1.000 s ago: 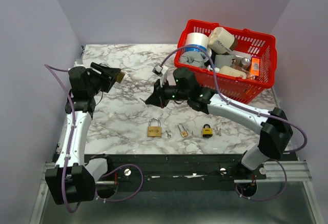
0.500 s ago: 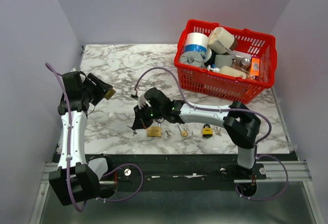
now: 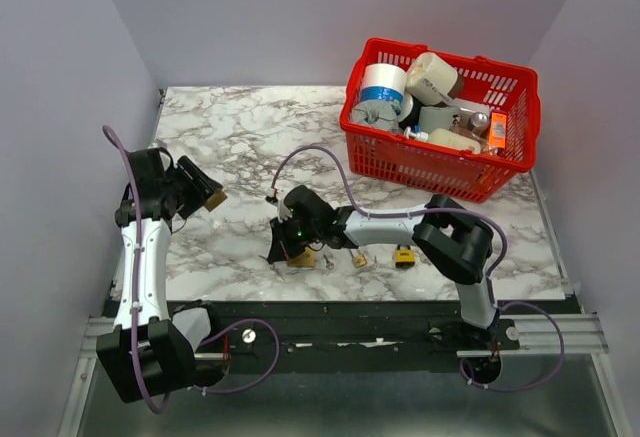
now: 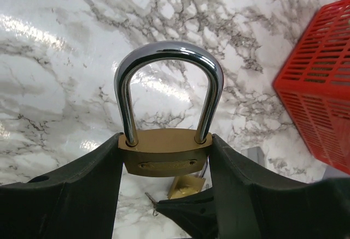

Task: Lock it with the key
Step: Place the key at the center of the board.

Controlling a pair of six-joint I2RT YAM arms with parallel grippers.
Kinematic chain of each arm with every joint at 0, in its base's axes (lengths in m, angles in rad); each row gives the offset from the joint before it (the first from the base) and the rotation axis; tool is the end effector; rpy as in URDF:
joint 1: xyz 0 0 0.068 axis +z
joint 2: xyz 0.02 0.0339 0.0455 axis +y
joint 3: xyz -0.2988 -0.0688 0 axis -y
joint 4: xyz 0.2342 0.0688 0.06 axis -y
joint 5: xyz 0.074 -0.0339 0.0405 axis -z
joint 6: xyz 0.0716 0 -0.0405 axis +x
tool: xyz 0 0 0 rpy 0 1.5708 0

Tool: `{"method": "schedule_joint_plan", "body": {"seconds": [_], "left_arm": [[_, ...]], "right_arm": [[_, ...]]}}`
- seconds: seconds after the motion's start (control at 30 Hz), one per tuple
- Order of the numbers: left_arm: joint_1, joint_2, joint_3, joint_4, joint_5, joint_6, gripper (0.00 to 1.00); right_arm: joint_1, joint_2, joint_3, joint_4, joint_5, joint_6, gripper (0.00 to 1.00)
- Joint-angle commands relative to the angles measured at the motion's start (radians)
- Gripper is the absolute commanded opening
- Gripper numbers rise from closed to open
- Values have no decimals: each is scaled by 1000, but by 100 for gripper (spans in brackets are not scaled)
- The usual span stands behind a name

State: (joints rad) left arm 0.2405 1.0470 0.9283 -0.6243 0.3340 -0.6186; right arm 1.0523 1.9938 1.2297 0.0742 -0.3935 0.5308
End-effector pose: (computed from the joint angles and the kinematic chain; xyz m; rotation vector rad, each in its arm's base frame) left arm 0.2139 0.0283 0.3083 -0.8122 2.1868 -0.5772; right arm 0.2048 0.4143 0.1781 -0.8796 2.3769 1.1996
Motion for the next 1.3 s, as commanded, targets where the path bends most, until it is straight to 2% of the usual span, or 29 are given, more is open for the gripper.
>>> {"method": "schedule_joint_plan", "body": {"seconds": [0.0,0.37,0.5,0.73,0.8,0.83,0.9,1.0,1.03,1.07,1.17,1.27], "left_arm": [[6,-42,-78,-57,46,52,0],[-7,-47,-189,-196,69,118,0],[-76,-45,-207,-190,47,117,0],[-164,60,-194,-218,-9,115,0],[-171,87,-186,-227,-30,120,0],[-171,111,-174,-233,-38,125,0],[-178,140,-151,-245,-81,149,0],[-208,185,-108,-262,-139,207,0],[-220,195,-106,-270,-145,212,0],[-237,202,-108,-270,-144,221,0],[-297,222,-106,-268,-133,227,0],[-316,252,-105,-268,-130,234,0]], "right_arm": [[2,37,42,55,68,23,1],[-23,129,96,50,165,173,1],[-35,148,103,12,215,221,1],[-49,157,119,-8,206,264,1],[-49,158,122,-8,199,270,7],[-49,155,119,-7,196,274,14],[-48,146,116,-7,196,281,16],[-48,132,111,-7,183,284,30],[-49,128,113,-8,173,285,35],[-48,123,111,-7,170,285,43],[-48,94,111,-1,153,278,56],[-49,54,99,12,153,262,64]]}}
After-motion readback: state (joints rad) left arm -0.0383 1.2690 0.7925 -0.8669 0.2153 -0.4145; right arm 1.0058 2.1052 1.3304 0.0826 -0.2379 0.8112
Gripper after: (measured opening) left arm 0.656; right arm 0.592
